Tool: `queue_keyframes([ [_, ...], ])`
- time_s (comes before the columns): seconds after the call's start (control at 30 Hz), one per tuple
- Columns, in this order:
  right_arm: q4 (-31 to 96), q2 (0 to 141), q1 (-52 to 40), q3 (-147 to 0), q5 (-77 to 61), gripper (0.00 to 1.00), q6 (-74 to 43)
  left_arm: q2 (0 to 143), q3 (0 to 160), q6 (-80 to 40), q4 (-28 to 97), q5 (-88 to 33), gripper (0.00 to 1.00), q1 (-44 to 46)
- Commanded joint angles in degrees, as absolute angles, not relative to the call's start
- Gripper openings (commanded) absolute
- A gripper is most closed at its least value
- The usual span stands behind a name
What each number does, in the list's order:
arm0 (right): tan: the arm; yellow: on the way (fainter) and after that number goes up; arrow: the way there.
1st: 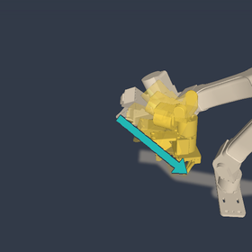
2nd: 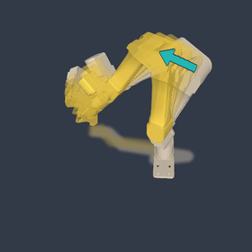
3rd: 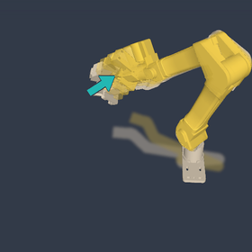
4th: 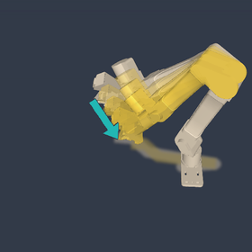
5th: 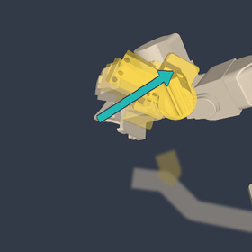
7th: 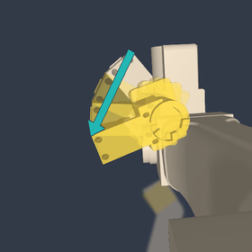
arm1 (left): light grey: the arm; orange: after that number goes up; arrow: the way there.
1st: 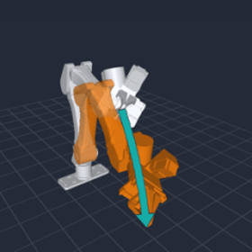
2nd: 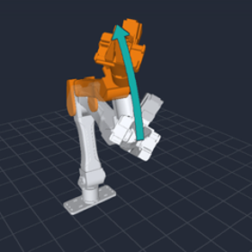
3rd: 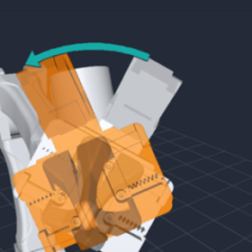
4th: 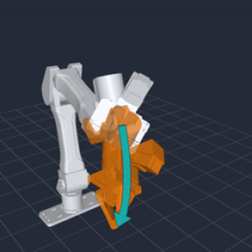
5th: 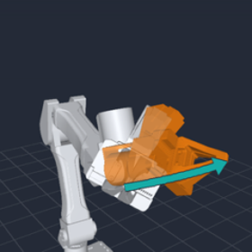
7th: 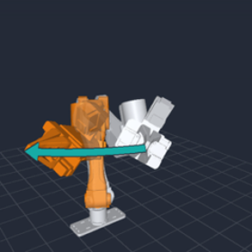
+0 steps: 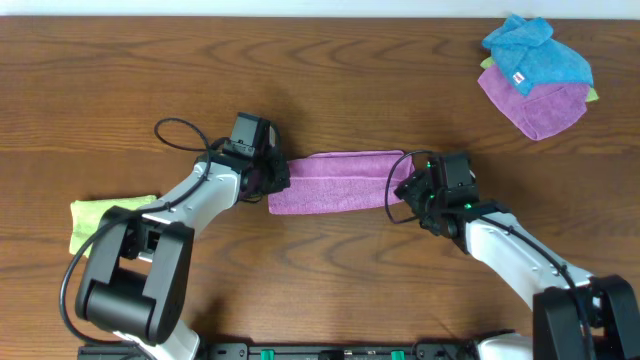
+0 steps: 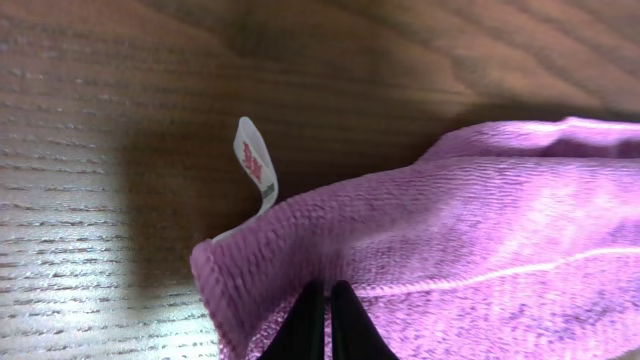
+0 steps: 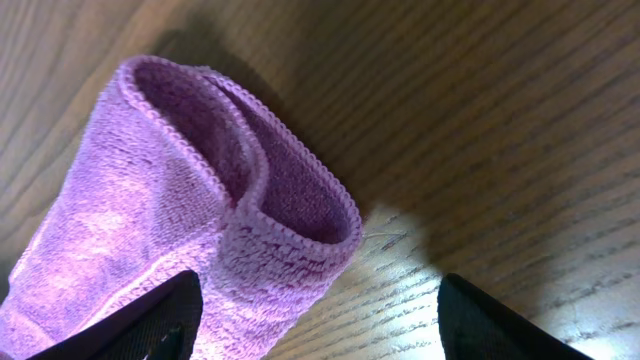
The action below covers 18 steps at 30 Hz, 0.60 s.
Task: Fold the cloth
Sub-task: 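Hold the left end and fold the right end toward the left gripper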
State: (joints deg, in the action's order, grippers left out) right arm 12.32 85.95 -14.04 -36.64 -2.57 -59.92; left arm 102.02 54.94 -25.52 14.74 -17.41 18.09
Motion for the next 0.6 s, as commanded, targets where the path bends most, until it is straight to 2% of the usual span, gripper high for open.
queue_keyframes([
  [0.0, 11.68, 87.55, -13.47, -37.06, -1.91, 0.76, -60.45, 103.88, 56.14, -26.0, 14.7, -16.12, 0.06, 18.15],
  [0.47, 3.97, 93.58, -13.56, -37.06, -3.49, 0.75, -61.3, 104.88, 56.14, -27.07, 14.33, -16.12, 0.06, 18.15],
  [0.57, 3.62, 95.39, -13.56, -37.06, -3.53, 0.67, -61.28, 104.88, 56.14, -27.09, 14.33, -16.12, 0.06, 18.15],
])
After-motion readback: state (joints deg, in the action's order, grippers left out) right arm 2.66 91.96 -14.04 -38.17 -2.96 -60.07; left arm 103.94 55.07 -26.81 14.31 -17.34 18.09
